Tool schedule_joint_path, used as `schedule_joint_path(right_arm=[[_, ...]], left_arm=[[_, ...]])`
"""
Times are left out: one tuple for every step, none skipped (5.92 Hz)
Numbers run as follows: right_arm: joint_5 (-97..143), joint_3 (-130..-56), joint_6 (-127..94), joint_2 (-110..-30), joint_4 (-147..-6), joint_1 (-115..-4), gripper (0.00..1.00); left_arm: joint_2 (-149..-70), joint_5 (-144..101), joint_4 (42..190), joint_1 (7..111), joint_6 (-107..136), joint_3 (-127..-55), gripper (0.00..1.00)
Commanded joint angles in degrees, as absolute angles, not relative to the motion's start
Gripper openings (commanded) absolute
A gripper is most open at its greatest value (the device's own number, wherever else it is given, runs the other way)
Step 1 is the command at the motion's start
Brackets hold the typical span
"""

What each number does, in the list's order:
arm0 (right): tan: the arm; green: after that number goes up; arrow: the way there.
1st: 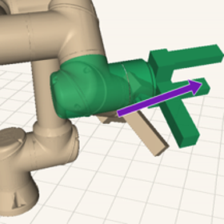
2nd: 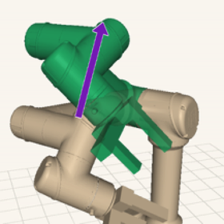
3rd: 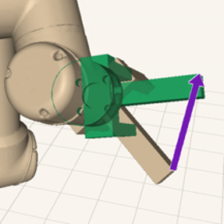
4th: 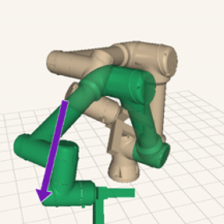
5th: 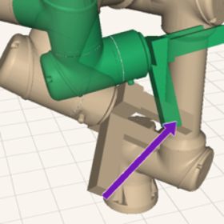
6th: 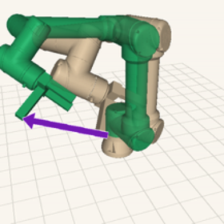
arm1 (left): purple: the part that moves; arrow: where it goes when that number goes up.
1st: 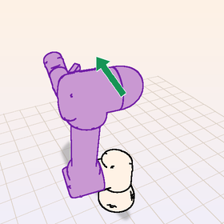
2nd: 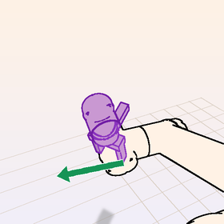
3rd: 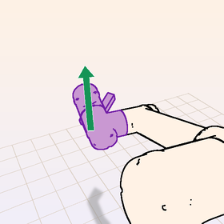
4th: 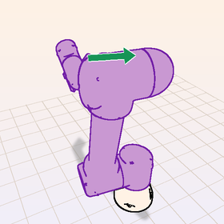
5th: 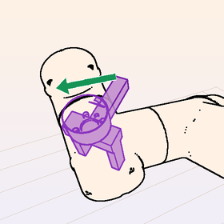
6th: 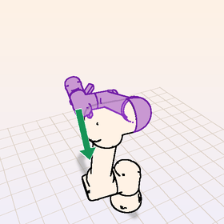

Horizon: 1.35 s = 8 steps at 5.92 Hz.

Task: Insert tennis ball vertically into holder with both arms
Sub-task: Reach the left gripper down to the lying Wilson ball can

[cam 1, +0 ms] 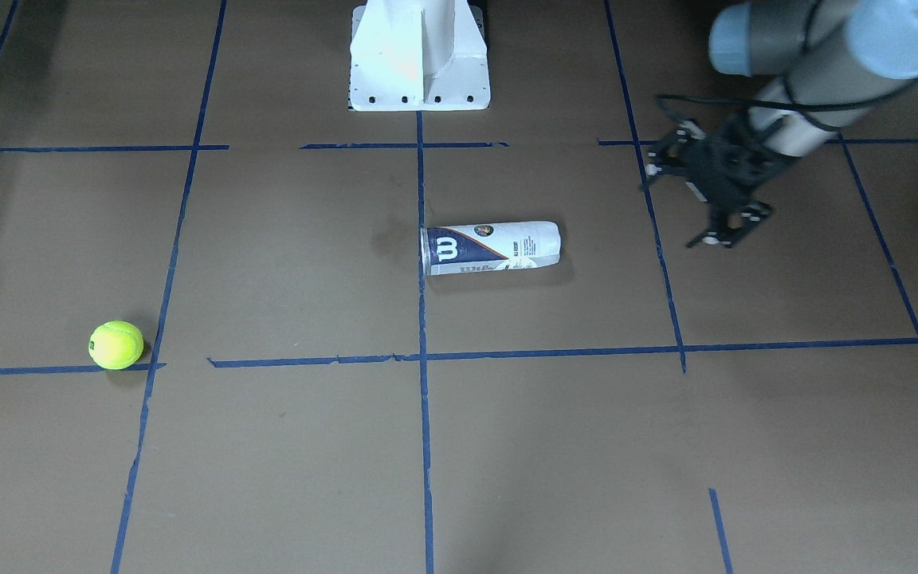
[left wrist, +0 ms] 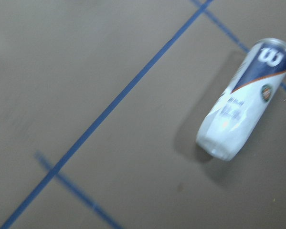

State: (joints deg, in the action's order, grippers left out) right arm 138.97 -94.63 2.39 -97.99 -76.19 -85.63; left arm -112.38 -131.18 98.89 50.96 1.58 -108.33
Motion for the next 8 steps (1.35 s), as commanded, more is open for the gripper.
schedule_joint_path(right_arm=[[139.8, -95.3, 2.4, -99.0, -74.3, -85.6, 1.0], [140.0, -95.4, 2.3, -100.3, -71.1, -85.6, 1.0], [139.8, -95.1, 2.1, -100.5, -69.5, -85.6, 1.0], [140.0, -95.3, 2.2, -101.2, -69.4, -85.6, 1.0], [139.8, -95.3, 2.3, -102.0, -67.8, -85.6, 1.0], [139.7, -95.2, 2.2, -102.0, -67.8, -85.6, 1.0], [139.8, -95.4, 2.2, -102.0, -67.8, -85.6, 1.0], [139.8, -95.4, 2.1, -101.7, -67.8, -85.6, 1.0]], left_arm=[[-118.1, -118.4, 98.5, 38.9, 2.9, -108.4, 1.0], [-120.6, -117.8, 95.6, 34.8, 3.6, -108.3, 1.0], [-124.6, -114.1, 91.9, 32.8, 3.0, -107.1, 1.0], [-127.6, -110.1, 89.8, 30.1, -2.8, -105.1, 1.0], [-129.7, -107.7, 89.1, 30.0, -6.9, -101.8, 1.0], [-132.9, -107.7, 88.2, 30.0, -8.7, -97.9, 1.0], [-137.4, -107.2, 84.6, 30.0, -9.0, -93.6, 1.0], [-138.2, -105.3, 84.2, 29.7, -10.2, -92.7, 1.0]])
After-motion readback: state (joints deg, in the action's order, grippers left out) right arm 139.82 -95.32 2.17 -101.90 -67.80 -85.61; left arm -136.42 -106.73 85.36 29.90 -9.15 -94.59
